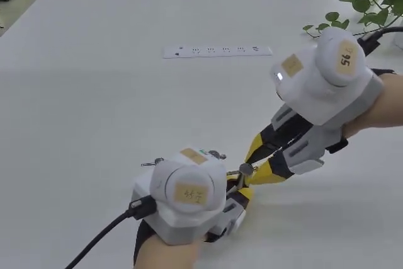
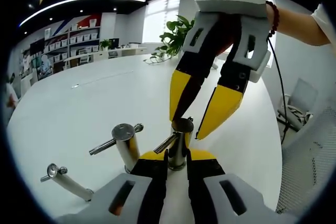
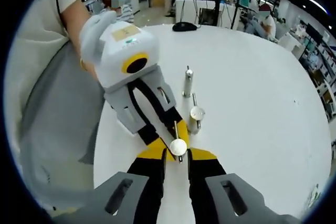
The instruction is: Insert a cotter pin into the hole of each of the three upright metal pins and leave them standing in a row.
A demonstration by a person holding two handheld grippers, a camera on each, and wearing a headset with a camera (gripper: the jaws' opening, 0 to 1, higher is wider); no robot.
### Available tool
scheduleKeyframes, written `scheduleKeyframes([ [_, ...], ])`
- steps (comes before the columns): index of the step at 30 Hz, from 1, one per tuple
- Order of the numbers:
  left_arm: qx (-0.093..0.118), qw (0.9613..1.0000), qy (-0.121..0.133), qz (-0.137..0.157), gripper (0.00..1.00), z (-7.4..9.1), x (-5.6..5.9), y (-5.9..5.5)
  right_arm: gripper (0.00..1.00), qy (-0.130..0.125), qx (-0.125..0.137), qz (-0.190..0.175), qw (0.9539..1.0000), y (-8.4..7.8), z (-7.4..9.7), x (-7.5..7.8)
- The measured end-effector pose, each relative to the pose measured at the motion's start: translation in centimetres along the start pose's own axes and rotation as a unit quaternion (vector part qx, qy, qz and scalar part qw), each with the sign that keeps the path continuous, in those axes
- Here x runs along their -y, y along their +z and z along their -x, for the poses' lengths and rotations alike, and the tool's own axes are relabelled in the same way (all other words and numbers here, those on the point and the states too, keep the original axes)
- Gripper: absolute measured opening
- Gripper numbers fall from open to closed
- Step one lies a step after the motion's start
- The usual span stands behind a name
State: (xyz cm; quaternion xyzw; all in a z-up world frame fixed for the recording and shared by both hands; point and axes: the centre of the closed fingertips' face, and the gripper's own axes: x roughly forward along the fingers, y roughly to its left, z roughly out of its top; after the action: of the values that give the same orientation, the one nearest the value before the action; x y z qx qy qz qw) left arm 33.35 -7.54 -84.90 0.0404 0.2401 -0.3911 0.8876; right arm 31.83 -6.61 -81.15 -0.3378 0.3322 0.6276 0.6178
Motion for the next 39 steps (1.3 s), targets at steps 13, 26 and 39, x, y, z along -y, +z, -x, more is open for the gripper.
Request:
scheduleKeyframes([
  [13,-0.003,1.0000,-0.002,0.006,0.12,0.0,0.0,-0.1,0.15,-0.012,0.021,-0.002,0.9997,0.2,-1.1,0.1],
  [26,-0.008,0.9999,-0.002,0.011,0.14,0.3,0.0,-0.2,0.13,-0.022,0.037,-0.022,0.9989,0.3,-1.2,0.1],
  [39,-0.013,0.9996,-0.008,0.024,0.19,1.4,0.5,-0.1,0.13,-0.028,0.037,-0.022,0.9987,0.3,-1.0,0.3],
])
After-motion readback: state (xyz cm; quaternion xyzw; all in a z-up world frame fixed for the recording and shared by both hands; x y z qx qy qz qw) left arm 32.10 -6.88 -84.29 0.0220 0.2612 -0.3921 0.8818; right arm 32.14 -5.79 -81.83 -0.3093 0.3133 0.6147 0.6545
